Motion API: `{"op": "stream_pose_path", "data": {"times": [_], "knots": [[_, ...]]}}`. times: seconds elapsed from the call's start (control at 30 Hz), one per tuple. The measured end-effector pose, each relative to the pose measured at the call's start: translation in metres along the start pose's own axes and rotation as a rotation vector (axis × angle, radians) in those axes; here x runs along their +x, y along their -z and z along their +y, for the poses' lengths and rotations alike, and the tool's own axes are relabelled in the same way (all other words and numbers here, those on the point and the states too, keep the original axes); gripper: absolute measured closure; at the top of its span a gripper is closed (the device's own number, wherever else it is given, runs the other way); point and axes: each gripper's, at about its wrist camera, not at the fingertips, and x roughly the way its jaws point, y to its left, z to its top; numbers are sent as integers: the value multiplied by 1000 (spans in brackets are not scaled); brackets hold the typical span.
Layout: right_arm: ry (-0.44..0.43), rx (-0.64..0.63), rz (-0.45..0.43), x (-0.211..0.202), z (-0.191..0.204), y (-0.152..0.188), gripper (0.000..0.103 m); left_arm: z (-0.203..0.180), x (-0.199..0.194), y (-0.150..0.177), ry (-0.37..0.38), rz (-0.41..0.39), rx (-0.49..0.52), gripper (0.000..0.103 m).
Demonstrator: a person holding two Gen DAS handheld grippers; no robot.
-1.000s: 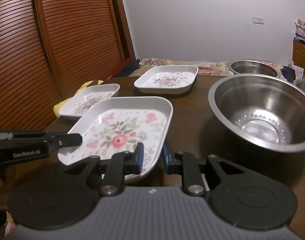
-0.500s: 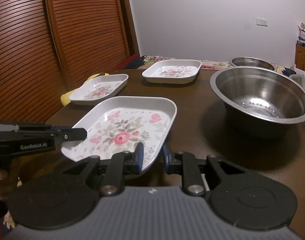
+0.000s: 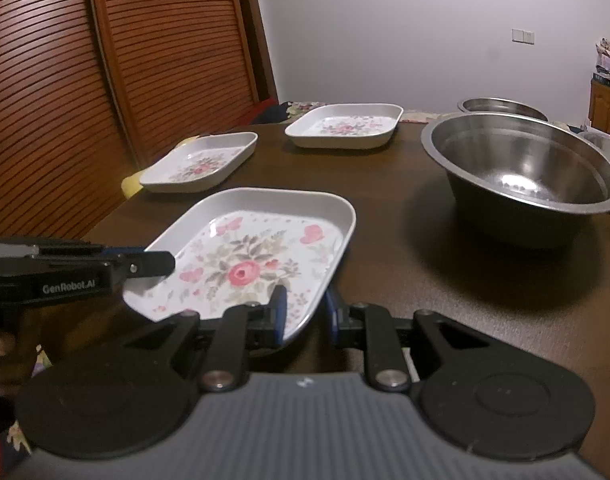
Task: Organize plates and bowls
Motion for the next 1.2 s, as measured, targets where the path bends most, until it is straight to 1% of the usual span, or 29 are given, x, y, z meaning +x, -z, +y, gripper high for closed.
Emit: {"op": "stream_pose_path", "data": {"times": [0.47, 0.53, 0.57, 0.63, 0.9, 0.93, 0.97, 1.07, 1.1, 1.13, 1.2], "knots": [[0, 8, -5, 0, -1, 2, 80, 0, 2, 2, 3, -5, -10, 89], [0, 15, -5, 0, -3, 2, 80, 0, 2, 2, 0, -5, -15, 82], [1, 20, -6, 0, -4, 1, 80, 1, 2, 1, -2, -5, -18, 80], [4, 28, -11, -2, -7, -1, 79, 3, 1, 0, -6, -7, -24, 72], [10, 28, -72, -19, -19, -25, 78, 10, -8, -13, -9, -38, -30, 69], [8, 22, -77, -19, -18, -29, 77, 12, -9, -16, -12, -44, -26, 68], [4, 13, -81, -19, -18, -33, 73, 13, -9, -20, -15, -48, -20, 67], [-11, -19, -95, -15, -12, -47, 71, 19, -11, -33, -34, -70, -1, 64], [-19, -33, -98, -13, -9, -52, 69, 22, -12, -38, -36, -77, 2, 61], [-26, -47, -99, -10, -5, -57, 65, 26, -12, -43, -36, -81, 4, 58], [-41, -75, -97, -2, 3, -67, 65, 34, -11, -54, -44, -91, 15, 56]]}}
